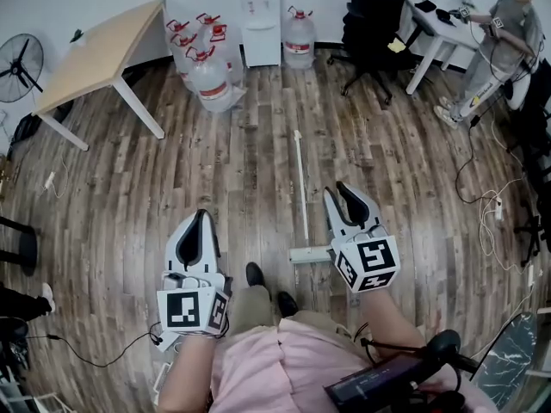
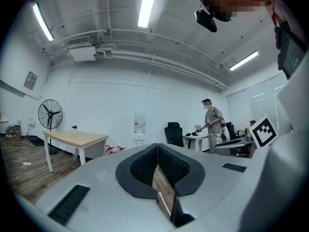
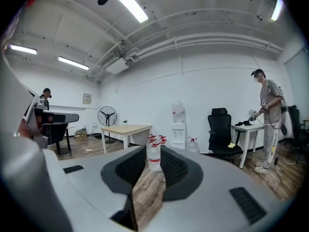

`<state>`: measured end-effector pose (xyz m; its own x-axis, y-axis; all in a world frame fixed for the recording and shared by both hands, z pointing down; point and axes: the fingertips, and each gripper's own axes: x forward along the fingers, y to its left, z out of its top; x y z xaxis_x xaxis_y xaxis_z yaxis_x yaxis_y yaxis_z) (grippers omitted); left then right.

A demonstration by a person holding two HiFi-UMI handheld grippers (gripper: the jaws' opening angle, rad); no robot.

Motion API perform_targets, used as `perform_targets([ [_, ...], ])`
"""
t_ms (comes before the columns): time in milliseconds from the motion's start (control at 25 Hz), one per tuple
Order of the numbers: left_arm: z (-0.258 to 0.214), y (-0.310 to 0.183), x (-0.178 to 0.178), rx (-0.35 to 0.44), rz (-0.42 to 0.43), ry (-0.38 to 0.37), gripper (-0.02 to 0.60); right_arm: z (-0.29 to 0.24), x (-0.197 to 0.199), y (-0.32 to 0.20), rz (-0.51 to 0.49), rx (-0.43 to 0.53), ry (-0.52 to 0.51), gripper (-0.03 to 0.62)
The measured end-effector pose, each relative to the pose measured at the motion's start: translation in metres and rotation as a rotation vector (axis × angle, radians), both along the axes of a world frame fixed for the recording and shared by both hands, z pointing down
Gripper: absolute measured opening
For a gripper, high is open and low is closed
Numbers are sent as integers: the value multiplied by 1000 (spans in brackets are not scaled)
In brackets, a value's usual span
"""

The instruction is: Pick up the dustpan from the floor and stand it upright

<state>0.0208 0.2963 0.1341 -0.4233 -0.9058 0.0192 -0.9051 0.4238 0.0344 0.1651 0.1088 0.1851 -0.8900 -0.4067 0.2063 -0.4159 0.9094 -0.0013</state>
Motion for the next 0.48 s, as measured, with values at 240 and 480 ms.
perform_targets([
  [240, 15, -35, -64, 1, 2, 24, 14, 17, -58, -34, 12, -5, 29, 95],
  [480, 40, -91, -156, -8, 40, 64, 14, 40, -138, -86, 54, -18, 68, 97],
])
